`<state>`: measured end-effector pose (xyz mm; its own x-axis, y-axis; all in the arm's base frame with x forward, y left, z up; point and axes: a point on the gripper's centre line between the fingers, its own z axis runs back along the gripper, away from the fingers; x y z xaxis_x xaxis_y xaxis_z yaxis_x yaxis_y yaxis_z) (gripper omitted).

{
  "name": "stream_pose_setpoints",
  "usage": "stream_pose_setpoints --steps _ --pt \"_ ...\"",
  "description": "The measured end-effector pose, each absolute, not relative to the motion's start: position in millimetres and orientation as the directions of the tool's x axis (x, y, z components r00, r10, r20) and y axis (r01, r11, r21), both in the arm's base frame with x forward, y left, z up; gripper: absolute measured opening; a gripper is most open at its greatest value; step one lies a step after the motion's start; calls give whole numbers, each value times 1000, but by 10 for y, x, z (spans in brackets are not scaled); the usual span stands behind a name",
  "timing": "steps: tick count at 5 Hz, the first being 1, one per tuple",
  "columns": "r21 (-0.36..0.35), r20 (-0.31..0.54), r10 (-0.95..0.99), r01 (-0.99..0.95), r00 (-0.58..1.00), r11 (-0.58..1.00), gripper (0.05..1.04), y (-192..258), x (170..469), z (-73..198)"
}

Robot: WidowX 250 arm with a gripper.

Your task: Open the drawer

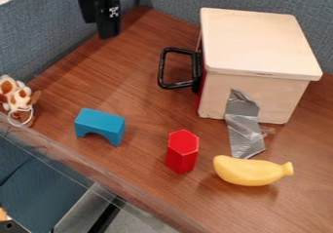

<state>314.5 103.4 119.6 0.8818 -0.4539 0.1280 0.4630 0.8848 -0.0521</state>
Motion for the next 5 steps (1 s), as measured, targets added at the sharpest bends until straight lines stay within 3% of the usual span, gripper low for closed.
stream_pose_setpoints --steps 1,3,5 --pt "-83 101 -444 452 890 888 999 1024 3134 1070" --pt "-2 150 -315 319 937 948 999 756 3336 868" --pt "72 175 -68 56 982 996 998 584 3500 808"
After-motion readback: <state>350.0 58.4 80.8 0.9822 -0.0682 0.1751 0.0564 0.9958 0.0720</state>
